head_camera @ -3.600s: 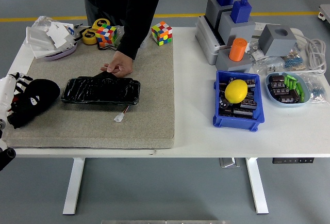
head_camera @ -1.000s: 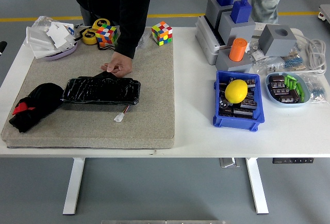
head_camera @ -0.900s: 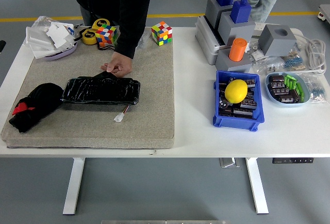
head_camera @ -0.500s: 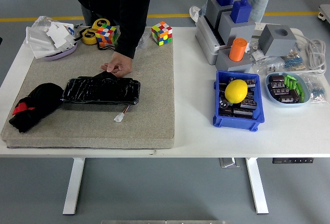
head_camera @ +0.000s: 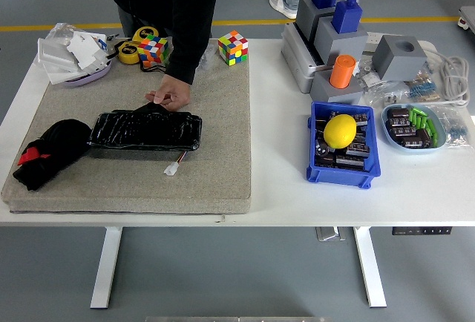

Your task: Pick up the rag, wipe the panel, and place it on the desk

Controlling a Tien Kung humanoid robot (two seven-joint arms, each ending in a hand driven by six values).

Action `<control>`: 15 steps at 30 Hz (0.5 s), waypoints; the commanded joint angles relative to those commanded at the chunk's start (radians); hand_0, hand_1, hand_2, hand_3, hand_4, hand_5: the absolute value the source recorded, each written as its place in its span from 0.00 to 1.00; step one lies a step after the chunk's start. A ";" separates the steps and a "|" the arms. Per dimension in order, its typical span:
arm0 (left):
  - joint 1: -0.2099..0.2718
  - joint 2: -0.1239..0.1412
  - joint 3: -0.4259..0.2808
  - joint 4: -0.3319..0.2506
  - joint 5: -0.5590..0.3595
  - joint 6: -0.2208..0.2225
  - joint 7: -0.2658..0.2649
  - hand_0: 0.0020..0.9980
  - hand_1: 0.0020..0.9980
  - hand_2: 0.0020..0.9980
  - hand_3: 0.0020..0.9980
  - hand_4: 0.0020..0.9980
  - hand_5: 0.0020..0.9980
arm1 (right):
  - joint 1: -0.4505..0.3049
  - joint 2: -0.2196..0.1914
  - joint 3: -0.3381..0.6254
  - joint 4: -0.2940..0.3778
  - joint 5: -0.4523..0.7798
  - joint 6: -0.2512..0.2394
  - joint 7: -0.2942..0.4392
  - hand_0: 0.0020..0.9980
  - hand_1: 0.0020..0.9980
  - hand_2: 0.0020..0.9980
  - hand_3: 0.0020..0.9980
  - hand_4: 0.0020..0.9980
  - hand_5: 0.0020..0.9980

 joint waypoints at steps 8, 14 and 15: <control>-0.006 0.004 0.002 0.003 0.004 -0.006 0.002 0.34 0.55 0.64 0.74 0.95 0.57 | -0.001 0.003 -0.015 0.001 0.010 0.002 0.003 0.75 0.68 0.70 0.61 0.98 0.58; -0.017 0.006 0.004 0.008 0.004 -0.010 0.004 0.34 0.55 0.64 0.74 0.95 0.57 | -0.001 0.003 -0.005 0.001 0.014 0.001 0.003 0.75 0.68 0.70 0.61 0.98 0.58; -0.017 0.005 0.002 0.007 0.003 -0.010 0.004 0.34 0.55 0.64 0.74 0.95 0.57 | 0.000 0.003 -0.005 0.002 0.016 0.000 0.004 0.75 0.68 0.70 0.61 0.98 0.58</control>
